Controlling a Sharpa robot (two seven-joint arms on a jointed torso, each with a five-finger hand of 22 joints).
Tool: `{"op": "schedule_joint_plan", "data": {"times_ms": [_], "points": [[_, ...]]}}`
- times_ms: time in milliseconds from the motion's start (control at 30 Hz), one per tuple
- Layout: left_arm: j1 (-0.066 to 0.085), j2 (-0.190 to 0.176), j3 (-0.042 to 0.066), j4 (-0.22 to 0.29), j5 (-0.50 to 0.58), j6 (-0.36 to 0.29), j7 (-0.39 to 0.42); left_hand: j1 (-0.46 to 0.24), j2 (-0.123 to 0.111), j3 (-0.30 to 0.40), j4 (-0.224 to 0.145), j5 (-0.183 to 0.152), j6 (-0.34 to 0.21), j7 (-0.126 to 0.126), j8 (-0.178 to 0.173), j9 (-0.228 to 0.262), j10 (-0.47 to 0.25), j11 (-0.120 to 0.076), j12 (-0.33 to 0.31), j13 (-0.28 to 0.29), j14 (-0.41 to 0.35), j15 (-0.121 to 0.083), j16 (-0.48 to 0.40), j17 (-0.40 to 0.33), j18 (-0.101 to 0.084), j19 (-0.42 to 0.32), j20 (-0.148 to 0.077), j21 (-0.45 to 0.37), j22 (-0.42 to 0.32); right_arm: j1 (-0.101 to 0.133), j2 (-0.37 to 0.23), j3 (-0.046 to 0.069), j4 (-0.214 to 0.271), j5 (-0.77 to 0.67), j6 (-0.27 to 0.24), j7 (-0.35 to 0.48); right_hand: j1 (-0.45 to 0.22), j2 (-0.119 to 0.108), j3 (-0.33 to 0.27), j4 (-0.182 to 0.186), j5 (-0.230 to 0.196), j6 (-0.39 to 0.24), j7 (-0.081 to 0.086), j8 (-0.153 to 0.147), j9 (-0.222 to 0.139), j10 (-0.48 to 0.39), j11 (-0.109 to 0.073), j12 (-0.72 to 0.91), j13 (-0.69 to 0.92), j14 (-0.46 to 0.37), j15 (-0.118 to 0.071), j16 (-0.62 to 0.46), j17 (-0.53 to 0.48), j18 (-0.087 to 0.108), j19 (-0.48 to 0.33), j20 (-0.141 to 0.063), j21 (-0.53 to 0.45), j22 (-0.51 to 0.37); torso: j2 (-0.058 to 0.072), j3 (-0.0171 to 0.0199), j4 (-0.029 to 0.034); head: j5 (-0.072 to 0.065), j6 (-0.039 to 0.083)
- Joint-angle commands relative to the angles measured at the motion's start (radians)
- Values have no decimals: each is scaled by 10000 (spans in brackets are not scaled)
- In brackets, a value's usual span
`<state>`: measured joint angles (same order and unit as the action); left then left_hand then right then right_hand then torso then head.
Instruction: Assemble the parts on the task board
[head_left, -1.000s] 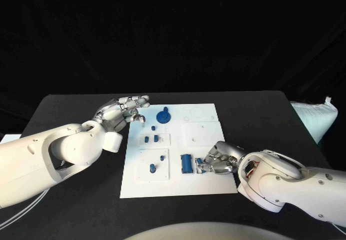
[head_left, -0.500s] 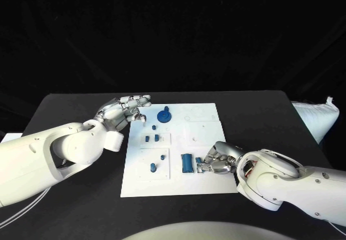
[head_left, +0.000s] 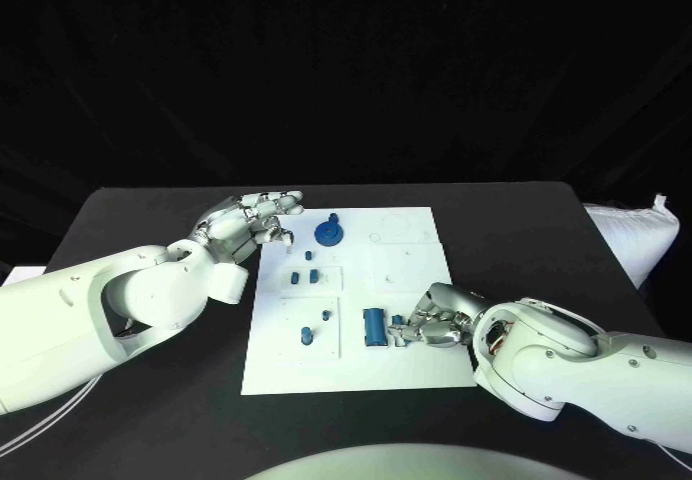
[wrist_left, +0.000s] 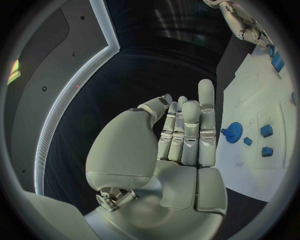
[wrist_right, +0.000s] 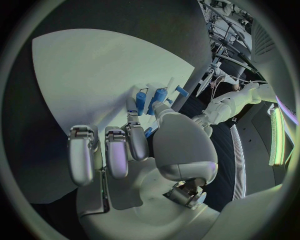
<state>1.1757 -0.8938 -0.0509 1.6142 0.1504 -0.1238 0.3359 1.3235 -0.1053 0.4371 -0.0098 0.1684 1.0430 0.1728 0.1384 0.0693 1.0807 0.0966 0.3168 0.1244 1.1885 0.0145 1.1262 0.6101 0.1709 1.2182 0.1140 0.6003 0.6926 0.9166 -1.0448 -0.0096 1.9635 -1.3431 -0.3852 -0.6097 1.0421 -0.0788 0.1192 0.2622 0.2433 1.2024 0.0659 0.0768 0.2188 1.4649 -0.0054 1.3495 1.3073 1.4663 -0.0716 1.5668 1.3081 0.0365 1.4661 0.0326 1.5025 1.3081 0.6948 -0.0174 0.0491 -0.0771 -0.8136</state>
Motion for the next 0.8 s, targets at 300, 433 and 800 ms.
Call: {"op": "schedule_joint_plan", "data": {"times_ms": [300,433,800], "points": [[3,21,4,-11,-62,232,-13,-7,94,3,-40,44,-57,-18,43,-5,-65,7,47,12,-66,7,44,-9,115,-80,-4,-63,-8,-15,-64,-9,204,-539,-106,98,-457,349,-858,293,-92,135,-54,20,2,596,-110,136,1740,1045,-96,40,2627,-157,712,-83,57,1869,3,15,-5,7,-23],[3,22,3,-25,-62,238,-17,-7,94,3,-40,44,-57,-18,43,-5,-65,7,47,12,-66,7,44,-9,115,-80,-4,-63,-8,-16,-161,-8,295,-609,-197,109,-421,503,-973,281,95,148,-62,25,4,606,-118,164,1757,1045,-102,40,2627,-157,713,-89,58,1873,-4,7,0,-6,-31],[2,33,0,-55,-62,255,-21,-14,95,1,-38,44,-63,-15,45,-6,-77,9,58,12,-75,9,41,-31,114,-82,-3,-62,-10,-16,-380,-6,357,-745,-246,119,-307,640,-1114,267,346,158,-68,27,5,612,-124,167,1765,1045,-109,40,2627,-158,714,-95,60,1876,-3,5,0,-18,-19]]}}
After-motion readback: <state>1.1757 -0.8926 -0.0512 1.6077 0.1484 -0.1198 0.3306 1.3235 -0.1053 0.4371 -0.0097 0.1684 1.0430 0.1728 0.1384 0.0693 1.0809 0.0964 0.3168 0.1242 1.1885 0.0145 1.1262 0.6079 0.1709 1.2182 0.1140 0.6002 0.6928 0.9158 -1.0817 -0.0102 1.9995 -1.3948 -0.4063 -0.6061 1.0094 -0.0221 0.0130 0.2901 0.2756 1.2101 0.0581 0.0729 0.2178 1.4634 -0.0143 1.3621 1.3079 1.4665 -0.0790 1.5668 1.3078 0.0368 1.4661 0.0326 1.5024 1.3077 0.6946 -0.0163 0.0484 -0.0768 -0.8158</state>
